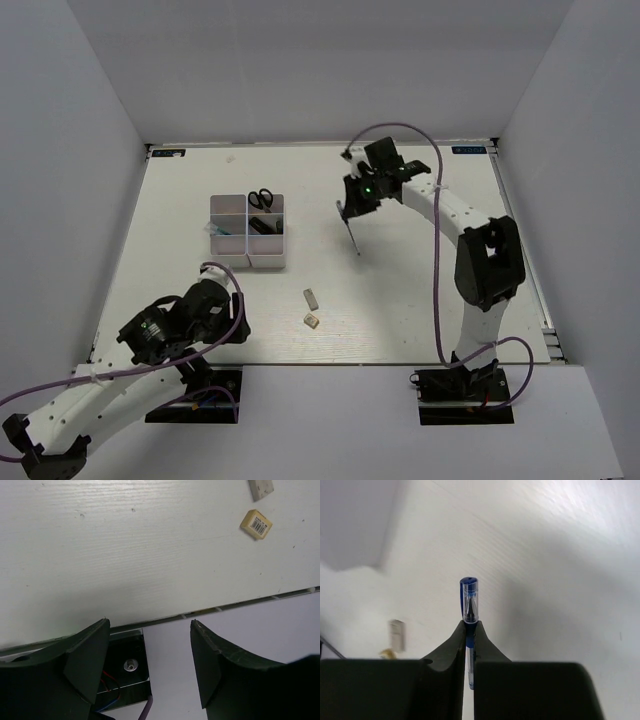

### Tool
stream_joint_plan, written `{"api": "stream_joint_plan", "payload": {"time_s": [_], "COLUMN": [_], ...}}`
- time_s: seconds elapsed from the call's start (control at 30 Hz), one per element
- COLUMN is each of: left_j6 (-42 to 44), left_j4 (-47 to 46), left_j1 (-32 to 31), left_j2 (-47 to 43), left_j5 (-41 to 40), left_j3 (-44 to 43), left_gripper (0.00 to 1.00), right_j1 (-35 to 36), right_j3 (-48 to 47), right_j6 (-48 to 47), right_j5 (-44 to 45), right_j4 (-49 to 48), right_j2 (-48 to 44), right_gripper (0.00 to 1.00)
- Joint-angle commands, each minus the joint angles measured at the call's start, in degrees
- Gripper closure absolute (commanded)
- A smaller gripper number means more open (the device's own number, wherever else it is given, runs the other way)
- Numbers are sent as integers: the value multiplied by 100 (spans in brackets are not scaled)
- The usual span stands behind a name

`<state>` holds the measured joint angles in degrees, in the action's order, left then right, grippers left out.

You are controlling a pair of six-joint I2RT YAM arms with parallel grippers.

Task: Sort the stationery into containers
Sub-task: Pick up the pen from the center of the board, then place the pen in the storage box.

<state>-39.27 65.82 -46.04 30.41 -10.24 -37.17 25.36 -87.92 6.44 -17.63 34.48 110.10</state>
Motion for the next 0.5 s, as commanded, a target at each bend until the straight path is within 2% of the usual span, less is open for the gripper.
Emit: {"api": "stream_joint_plan", "payload": {"time_s": [0.0,0.13,0.2,0.3,0.47], "left_j6": [24,-133,-239,-336,-459], "left_j4": [229,370,458,546,581], "left_j1": [-28,-19,-28,-19,-19], "left_j2": [-79,-167,-185,-203,-247], "left_j5": [-399,-549,-558,-576,-646], "left_j3": [-300,-326,-326,-317,-265], "left_gripper": [24,24,24,24,24], "right_j1": [643,1276,1548,1891,2218], "right_j3": [-813,-1227,-1254,-1824,-1975], "right_j6": [-817,-1056,-1144,-1399,-1864], "right_j5": [-864,-1198,-1383,-1542,-1507], "right_j4": [-767,-1337,-1952,-1962,-2428], "right_j2": [-481,-236,-191,247,582], "right_gripper": [100,100,100,100,100]}}
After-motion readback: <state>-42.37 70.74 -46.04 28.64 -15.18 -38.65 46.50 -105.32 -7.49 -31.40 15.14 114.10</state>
